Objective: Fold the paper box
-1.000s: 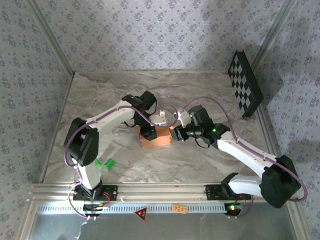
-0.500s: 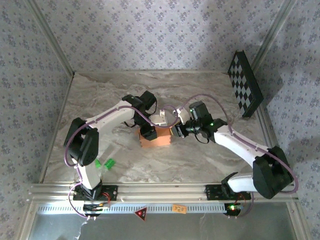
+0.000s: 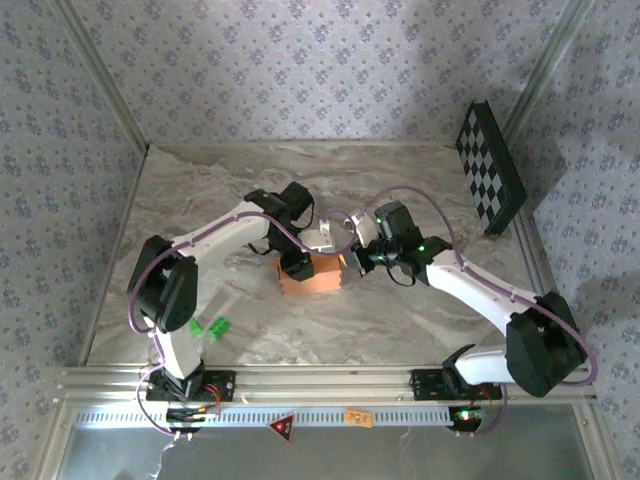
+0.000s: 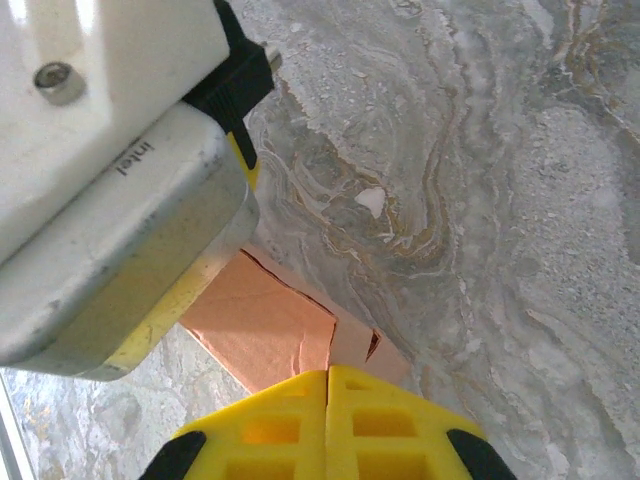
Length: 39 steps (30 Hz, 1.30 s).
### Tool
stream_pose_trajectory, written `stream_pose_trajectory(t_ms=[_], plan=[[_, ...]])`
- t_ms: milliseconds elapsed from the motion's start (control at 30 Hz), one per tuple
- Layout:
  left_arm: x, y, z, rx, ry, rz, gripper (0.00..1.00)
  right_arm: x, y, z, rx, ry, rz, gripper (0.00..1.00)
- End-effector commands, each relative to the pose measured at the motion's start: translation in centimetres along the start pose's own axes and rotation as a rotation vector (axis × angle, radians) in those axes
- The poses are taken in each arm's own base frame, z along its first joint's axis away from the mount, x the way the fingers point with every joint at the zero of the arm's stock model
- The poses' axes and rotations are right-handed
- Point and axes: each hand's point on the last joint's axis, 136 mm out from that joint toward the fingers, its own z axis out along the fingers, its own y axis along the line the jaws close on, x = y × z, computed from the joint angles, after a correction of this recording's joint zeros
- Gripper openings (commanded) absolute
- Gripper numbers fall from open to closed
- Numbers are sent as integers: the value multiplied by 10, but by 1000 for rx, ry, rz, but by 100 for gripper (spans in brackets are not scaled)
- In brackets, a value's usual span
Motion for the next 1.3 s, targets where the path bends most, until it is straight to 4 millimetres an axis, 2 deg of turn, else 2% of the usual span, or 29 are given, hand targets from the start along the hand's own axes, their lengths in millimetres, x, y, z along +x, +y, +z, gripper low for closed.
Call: stream_pose_trajectory(t_ms=[0,433,933,1033,1267], plan=[[-8,-10,-4,33,-27,16,44,-6,1,-3,50,-40,43,0],[-9,-10,-3,33,-28,15,45,-10,10,0,201,-143,86,0],[-8,-11,-6,24,-31,14,46,4,14,5,240,-164,83,0],[-10,-11,-10,10,-41,20,48,4,15,5,239,-165,82,0],[-19,-10,-31,-55,-105,24,62,5,14,5,239,-161,86,0]])
